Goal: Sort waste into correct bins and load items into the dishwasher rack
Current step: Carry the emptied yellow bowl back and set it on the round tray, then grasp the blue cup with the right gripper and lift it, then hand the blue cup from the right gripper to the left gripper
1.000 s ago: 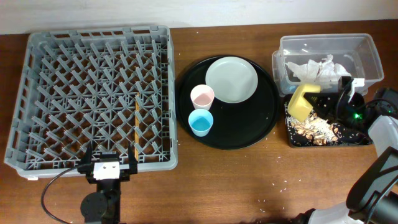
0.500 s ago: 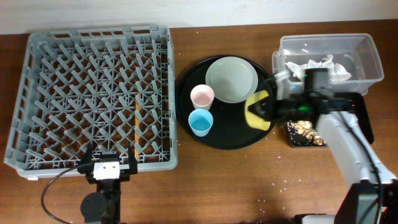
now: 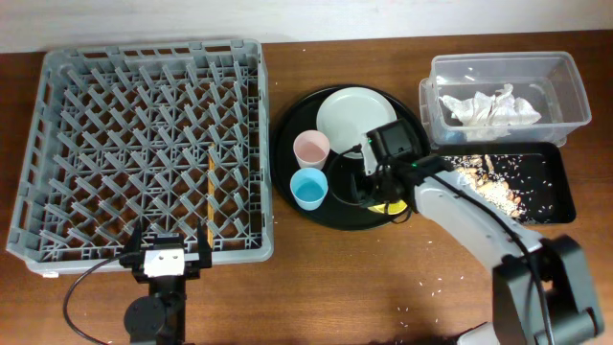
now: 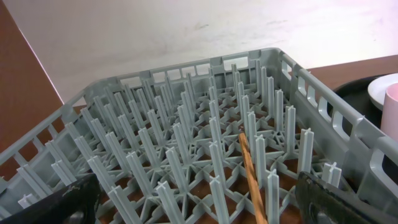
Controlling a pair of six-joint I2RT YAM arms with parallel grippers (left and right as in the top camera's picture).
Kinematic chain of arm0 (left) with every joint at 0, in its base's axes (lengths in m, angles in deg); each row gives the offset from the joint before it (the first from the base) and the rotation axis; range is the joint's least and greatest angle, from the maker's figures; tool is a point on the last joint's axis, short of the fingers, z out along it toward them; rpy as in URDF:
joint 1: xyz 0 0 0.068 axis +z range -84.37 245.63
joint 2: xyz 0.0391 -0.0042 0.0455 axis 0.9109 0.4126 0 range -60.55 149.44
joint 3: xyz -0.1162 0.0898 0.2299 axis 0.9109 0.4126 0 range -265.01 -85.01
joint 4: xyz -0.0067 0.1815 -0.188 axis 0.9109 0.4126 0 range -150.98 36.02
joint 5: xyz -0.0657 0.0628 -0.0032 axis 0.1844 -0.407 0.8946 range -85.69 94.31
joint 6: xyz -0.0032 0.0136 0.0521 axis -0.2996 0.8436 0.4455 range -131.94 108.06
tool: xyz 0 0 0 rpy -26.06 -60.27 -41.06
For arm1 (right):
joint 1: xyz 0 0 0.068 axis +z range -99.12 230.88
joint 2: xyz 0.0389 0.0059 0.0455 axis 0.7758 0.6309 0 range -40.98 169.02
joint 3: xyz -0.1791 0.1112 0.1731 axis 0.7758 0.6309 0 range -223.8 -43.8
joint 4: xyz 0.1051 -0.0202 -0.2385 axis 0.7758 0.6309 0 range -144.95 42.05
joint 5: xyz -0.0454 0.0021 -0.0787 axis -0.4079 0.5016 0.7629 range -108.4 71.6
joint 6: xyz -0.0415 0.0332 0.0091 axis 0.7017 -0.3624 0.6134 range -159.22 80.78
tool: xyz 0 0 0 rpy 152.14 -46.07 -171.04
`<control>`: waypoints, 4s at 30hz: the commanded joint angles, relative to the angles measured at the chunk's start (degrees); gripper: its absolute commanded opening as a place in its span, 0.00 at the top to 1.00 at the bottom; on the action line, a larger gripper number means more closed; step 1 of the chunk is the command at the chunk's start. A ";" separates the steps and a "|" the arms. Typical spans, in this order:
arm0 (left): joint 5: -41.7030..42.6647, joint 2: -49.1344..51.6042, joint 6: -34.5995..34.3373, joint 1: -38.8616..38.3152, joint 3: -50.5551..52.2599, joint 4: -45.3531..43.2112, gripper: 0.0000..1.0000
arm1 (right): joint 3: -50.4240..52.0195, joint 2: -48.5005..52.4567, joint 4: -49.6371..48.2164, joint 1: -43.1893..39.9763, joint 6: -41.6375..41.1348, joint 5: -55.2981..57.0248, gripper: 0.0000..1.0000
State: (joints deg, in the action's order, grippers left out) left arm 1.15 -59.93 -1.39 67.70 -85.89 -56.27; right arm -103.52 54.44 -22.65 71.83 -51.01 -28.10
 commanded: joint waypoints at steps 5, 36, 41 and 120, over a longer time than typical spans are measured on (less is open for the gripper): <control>0.63 -0.33 0.90 0.39 0.37 -0.09 0.01 | -1.84 0.61 0.79 0.35 -0.72 1.79 0.69; 0.63 -0.33 0.90 0.39 0.37 -0.09 0.01 | -20.79 9.49 16.26 6.93 -2.27 -7.26 0.55; 0.63 -0.33 0.90 0.39 0.37 -0.09 0.01 | -20.79 12.37 15.87 7.23 -2.27 -7.23 0.71; 93.35 94.44 -27.78 0.07 -68.28 41.46 0.01 | -14.53 -3.91 -5.99 2.10 -3.74 -45.77 0.96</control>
State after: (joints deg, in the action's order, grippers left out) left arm 93.61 34.40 -27.33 67.87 -153.39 -14.89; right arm -118.19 48.97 -27.88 71.22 -53.00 -74.91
